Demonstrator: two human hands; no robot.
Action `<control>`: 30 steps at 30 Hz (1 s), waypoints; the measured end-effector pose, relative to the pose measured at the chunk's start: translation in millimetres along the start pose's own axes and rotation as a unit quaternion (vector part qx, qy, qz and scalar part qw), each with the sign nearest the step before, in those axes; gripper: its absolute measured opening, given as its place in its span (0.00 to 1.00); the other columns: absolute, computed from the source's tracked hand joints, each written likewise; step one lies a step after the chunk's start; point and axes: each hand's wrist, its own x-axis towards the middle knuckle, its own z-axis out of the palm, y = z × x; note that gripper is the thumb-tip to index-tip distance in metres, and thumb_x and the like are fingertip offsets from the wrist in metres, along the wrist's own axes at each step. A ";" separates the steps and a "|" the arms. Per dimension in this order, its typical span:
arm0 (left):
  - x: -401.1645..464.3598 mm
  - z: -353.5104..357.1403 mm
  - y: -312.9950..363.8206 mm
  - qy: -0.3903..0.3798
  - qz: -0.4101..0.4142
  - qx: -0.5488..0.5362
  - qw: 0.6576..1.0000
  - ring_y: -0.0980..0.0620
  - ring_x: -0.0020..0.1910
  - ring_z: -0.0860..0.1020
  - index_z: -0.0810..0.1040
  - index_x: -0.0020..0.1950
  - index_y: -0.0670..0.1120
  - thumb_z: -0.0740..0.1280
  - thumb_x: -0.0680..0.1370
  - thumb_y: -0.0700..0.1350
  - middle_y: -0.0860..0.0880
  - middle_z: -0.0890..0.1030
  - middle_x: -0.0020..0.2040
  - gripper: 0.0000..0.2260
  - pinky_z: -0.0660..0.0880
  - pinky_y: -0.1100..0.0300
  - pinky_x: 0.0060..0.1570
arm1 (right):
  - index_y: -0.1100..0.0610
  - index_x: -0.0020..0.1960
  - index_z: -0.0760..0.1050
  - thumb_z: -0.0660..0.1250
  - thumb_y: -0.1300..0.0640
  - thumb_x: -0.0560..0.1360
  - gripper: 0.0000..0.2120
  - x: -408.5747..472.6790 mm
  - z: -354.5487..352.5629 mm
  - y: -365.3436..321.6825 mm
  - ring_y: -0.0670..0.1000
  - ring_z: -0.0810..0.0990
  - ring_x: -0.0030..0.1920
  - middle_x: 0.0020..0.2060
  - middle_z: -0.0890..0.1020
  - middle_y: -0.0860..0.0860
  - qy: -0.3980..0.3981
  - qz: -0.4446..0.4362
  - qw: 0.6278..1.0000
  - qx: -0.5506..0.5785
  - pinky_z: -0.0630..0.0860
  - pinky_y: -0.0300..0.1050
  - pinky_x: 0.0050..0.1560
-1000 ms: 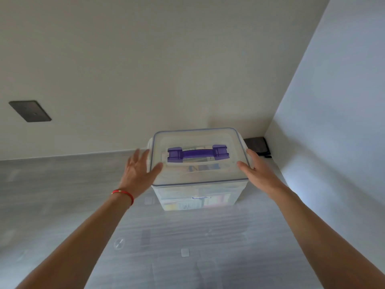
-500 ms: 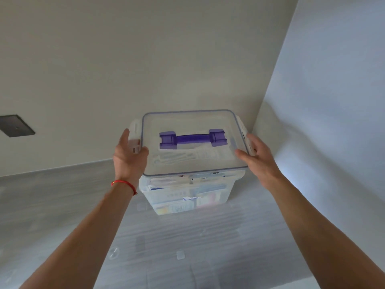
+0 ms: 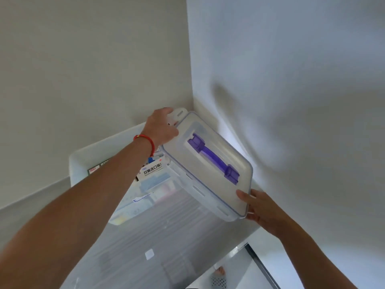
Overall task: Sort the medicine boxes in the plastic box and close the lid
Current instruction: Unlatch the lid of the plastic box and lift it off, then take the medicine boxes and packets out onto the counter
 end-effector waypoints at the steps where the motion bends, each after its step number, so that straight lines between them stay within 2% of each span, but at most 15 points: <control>1: 4.4 14.3 5.2 -0.022 0.008 0.042 0.999 0.43 0.64 0.77 0.74 0.71 0.44 0.72 0.70 0.36 0.43 0.78 0.66 0.28 0.73 0.59 0.61 | 0.57 0.66 0.76 0.74 0.49 0.73 0.25 -4.9 -3.1 9.9 0.62 0.84 0.58 0.59 0.84 0.58 0.009 0.013 1.000 0.016 0.81 0.63 0.61; 3: 11.5 39.9 11.4 -0.062 0.028 0.138 0.988 0.40 0.61 0.78 0.75 0.68 0.42 0.69 0.71 0.36 0.41 0.80 0.62 0.24 0.76 0.54 0.59 | 0.58 0.66 0.76 0.74 0.49 0.71 0.27 -11.3 -3.7 24.1 0.62 0.84 0.57 0.58 0.84 0.59 0.036 0.028 0.998 0.038 0.83 0.59 0.57; 5: 17.4 63.8 13.9 -0.101 0.044 0.239 0.965 0.39 0.55 0.78 0.74 0.64 0.41 0.67 0.72 0.36 0.39 0.81 0.58 0.19 0.75 0.52 0.52 | 0.57 0.66 0.75 0.75 0.48 0.69 0.28 -14.7 -2.3 33.6 0.61 0.84 0.55 0.57 0.84 0.58 0.066 0.038 0.996 0.056 0.85 0.53 0.48; 9: 27.3 110.9 15.2 -0.157 0.044 0.360 0.919 0.37 0.60 0.77 0.70 0.64 0.39 0.65 0.76 0.37 0.37 0.79 0.59 0.17 0.74 0.51 0.56 | 0.57 0.58 0.76 0.77 0.51 0.69 0.22 -13.7 0.8 55.1 0.59 0.82 0.55 0.59 0.80 0.59 0.119 0.066 0.986 0.092 0.85 0.49 0.39; 10: 29.7 123.6 13.4 -0.164 0.043 0.368 0.914 0.38 0.62 0.77 0.69 0.66 0.39 0.65 0.76 0.37 0.37 0.78 0.61 0.18 0.73 0.52 0.57 | 0.57 0.59 0.75 0.79 0.50 0.68 0.24 -12.4 1.9 60.2 0.59 0.82 0.55 0.60 0.80 0.59 0.137 0.076 0.983 0.095 0.85 0.51 0.39; 12: 36.8 146.3 5.1 -0.186 0.034 0.353 0.916 0.38 0.66 0.75 0.67 0.71 0.40 0.66 0.74 0.39 0.39 0.76 0.65 0.24 0.74 0.50 0.62 | 0.60 0.67 0.69 0.81 0.49 0.67 0.35 -6.6 4.2 67.1 0.60 0.82 0.55 0.61 0.78 0.61 0.177 0.110 0.974 0.084 0.86 0.56 0.42; 14: 43.9 160.9 -7.8 -0.210 0.011 0.331 0.920 0.39 0.70 0.71 0.63 0.76 0.44 0.68 0.73 0.42 0.40 0.72 0.70 0.31 0.72 0.45 0.67 | 0.60 0.69 0.61 0.81 0.48 0.68 0.42 0.6 8.0 69.8 0.59 0.86 0.45 0.60 0.77 0.60 0.212 0.140 0.966 0.051 0.86 0.54 0.41; 16: 49.1 168.2 -22.6 -0.228 -0.006 0.325 0.918 0.38 0.72 0.68 0.62 0.78 0.48 0.68 0.74 0.46 0.40 0.69 0.73 0.32 0.70 0.44 0.69 | 0.55 0.67 0.57 0.81 0.46 0.68 0.42 6.9 14.0 70.5 0.55 0.86 0.38 0.57 0.76 0.57 0.231 0.149 0.961 0.040 0.85 0.49 0.36; 19: 44.1 179.2 -39.3 -0.246 0.020 0.326 0.912 0.40 0.72 0.69 0.67 0.76 0.47 0.67 0.76 0.46 0.41 0.69 0.73 0.28 0.67 0.47 0.71 | 0.52 0.62 0.54 0.81 0.48 0.69 0.39 17.1 24.1 76.5 0.52 0.81 0.40 0.52 0.75 0.54 0.258 0.132 0.956 0.047 0.82 0.44 0.30; 21: 26.0 188.9 -45.7 -0.265 0.064 0.314 0.909 0.41 0.70 0.71 0.73 0.71 0.48 0.67 0.75 0.44 0.43 0.72 0.70 0.24 0.69 0.49 0.70 | 0.52 0.62 0.53 0.80 0.49 0.71 0.37 21.1 30.6 78.7 0.52 0.81 0.39 0.54 0.74 0.55 0.263 0.135 0.955 0.004 0.82 0.42 0.30; 23: -0.3 198.0 -51.5 -0.292 0.094 0.301 0.903 0.43 0.69 0.71 0.77 0.66 0.50 0.67 0.74 0.43 0.46 0.73 0.67 0.21 0.70 0.48 0.68 | 0.57 0.65 0.54 0.77 0.50 0.74 0.36 21.9 33.5 78.4 0.52 0.83 0.40 0.51 0.75 0.55 0.249 0.142 0.957 -0.038 0.84 0.43 0.34; 26: -39.1 202.7 -59.1 -0.304 0.091 0.282 0.905 0.45 0.76 0.63 0.71 0.73 0.51 0.66 0.76 0.43 0.47 0.67 0.75 0.24 0.65 0.48 0.73 | 0.68 0.64 0.66 0.70 0.50 0.77 0.27 13.9 20.7 68.9 0.57 0.87 0.44 0.35 0.80 0.53 0.198 0.155 0.941 -0.228 0.84 0.49 0.53; 27: -50.3 200.5 -61.1 -0.295 0.090 0.255 0.916 0.46 0.76 0.63 0.71 0.74 0.50 0.66 0.77 0.42 0.47 0.67 0.76 0.25 0.62 0.51 0.75 | 0.67 0.60 0.72 0.68 0.49 0.78 0.22 9.1 14.7 63.5 0.55 0.88 0.41 0.32 0.83 0.54 0.180 0.150 0.926 -0.295 0.83 0.48 0.53; 28: -61.4 195.5 -61.2 -0.282 0.095 0.220 0.929 0.47 0.76 0.64 0.71 0.73 0.48 0.66 0.77 0.41 0.47 0.69 0.75 0.24 0.61 0.55 0.75 | 0.65 0.55 0.75 0.66 0.49 0.78 0.18 4.5 9.8 56.7 0.53 0.88 0.35 0.32 0.85 0.54 0.170 0.143 0.913 -0.342 0.84 0.46 0.49; 30: -82.6 176.5 -57.4 -0.245 0.115 0.155 0.950 0.50 0.72 0.70 0.75 0.70 0.47 0.66 0.77 0.40 0.48 0.75 0.71 0.21 0.64 0.60 0.72 | 0.61 0.53 0.75 0.65 0.49 0.79 0.15 -1.6 8.0 40.9 0.52 0.87 0.33 0.34 0.85 0.52 0.156 0.122 0.894 -0.403 0.81 0.41 0.39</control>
